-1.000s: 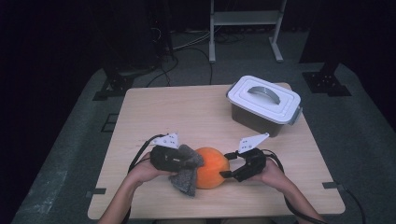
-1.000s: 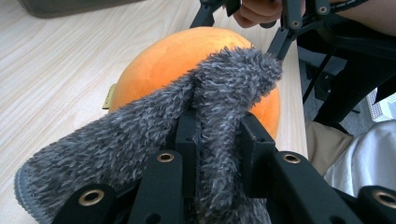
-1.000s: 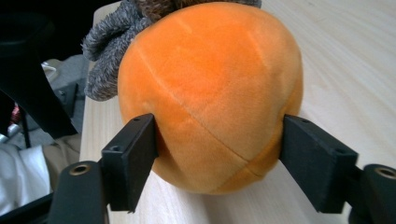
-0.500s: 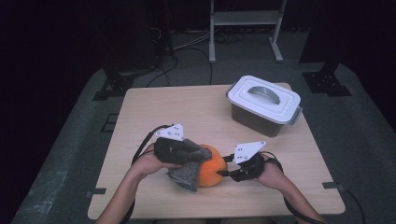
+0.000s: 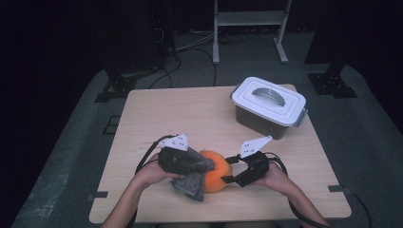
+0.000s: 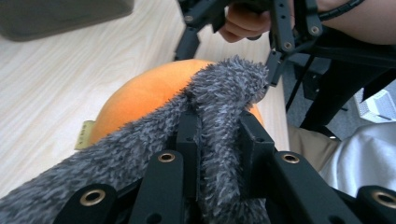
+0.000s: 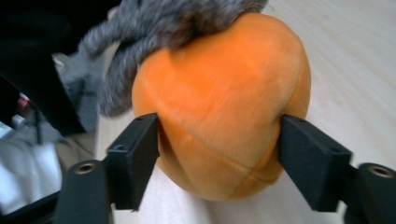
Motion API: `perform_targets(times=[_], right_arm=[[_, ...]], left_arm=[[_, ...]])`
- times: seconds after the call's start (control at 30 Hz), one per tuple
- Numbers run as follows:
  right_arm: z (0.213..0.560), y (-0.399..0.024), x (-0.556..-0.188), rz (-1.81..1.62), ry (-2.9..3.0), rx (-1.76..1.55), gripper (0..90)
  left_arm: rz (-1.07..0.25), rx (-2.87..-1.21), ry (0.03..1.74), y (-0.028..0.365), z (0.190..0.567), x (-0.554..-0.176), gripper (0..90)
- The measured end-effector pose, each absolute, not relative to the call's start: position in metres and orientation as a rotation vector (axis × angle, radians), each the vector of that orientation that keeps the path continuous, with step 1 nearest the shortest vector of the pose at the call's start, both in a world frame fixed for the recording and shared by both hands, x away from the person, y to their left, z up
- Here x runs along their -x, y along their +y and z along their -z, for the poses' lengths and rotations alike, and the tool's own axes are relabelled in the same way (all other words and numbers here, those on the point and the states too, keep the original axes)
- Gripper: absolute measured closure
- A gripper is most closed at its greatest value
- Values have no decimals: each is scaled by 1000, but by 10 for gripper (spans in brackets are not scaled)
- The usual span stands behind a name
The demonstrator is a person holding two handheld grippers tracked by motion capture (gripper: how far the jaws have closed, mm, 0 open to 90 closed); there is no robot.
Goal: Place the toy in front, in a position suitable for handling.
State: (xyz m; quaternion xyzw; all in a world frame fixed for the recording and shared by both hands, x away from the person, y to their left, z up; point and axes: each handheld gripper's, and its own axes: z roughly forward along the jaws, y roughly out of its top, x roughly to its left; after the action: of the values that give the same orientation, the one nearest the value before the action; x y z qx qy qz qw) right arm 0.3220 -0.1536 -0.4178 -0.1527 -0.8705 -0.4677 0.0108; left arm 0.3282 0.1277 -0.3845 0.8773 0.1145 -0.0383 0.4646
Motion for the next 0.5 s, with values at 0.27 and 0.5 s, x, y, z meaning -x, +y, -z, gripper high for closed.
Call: perform_targets(times=[0.27,0.5], right_arm=[[422,-150,-313,1498,-2804,428,501],[420,-157,-310,1516,-2857,352,561]], left_arm=[[44,-2176,248,121,380,-324,760],[21,-2164,275,134,380,-327,767]])
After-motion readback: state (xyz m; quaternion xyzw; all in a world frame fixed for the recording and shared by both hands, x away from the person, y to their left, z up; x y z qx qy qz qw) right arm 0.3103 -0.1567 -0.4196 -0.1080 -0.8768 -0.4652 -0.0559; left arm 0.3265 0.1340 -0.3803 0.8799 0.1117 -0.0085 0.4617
